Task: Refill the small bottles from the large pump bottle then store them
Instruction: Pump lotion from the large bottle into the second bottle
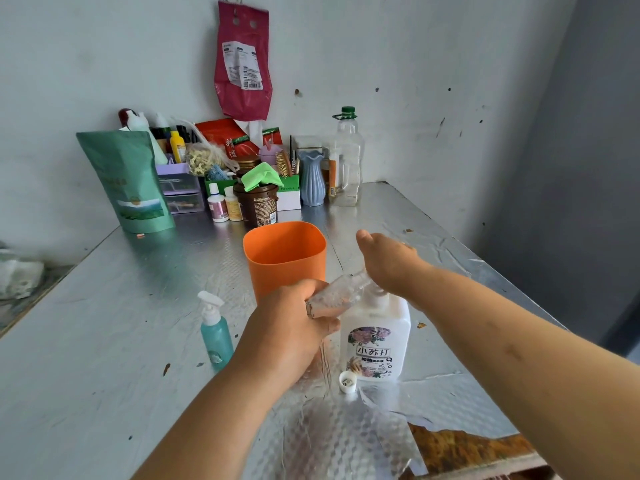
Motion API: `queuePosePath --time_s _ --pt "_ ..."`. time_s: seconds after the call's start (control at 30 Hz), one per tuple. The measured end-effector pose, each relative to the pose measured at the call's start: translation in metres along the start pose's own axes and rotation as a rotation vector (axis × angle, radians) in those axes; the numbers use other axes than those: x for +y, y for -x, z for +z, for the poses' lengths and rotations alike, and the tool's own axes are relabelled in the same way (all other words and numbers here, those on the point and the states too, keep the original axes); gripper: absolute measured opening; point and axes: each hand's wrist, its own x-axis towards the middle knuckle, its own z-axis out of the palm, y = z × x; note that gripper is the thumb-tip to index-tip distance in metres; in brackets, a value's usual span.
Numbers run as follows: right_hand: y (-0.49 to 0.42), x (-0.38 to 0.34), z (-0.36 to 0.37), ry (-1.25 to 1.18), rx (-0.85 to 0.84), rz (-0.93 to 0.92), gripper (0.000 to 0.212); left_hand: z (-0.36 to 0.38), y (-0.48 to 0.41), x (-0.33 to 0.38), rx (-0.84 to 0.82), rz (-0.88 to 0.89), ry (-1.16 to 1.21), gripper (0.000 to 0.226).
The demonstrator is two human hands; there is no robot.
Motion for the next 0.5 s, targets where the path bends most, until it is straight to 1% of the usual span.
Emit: queuePosePath --time_s 0.07,0.13,0.17,0.23,0.27,0.3,0.33,0.4,0.5 --pt "-0.001 0.000 0.003 -0.049 0.013 0.033 0.041 0.001 0.001 0.000 -0.003 -0.004 0.006 0.028" --pt "-0.003 0.001 0.002 -0.084 0.016 0.035 0.039 0.000 0.002 0.001 0.000 -0.003 0.008 0.029" --pt "-0.001 0.001 0.000 -0.092 0.021 0.030 0.034 -0.001 0.002 0.002 -0.001 -0.002 0.010 0.029" --pt "0.003 0.000 -0.007 -0.114 0.046 0.022 0.013 -0.003 0.003 0.004 0.001 0.009 0.005 0.030" --pt "0.005 0.000 -0.011 -0.108 0.049 0.012 0.016 -0.004 0.002 0.005 0.002 0.014 0.003 0.030" --pt "0.007 -0.002 -0.013 -0.098 0.044 -0.003 0.024 -0.004 0.002 0.005 0.003 0.018 0.003 0.030" --pt "0.007 -0.002 -0.014 -0.096 0.049 -0.007 0.026 -0.005 0.002 0.006 0.002 0.022 0.003 0.030" --pt "0.005 -0.003 -0.014 -0.095 0.067 -0.012 0.014 -0.005 0.002 0.007 0.003 0.023 0.000 0.030" --pt "0.002 -0.002 -0.012 -0.094 0.046 -0.019 0.012 -0.005 0.002 0.007 0.007 0.013 0.001 0.030"
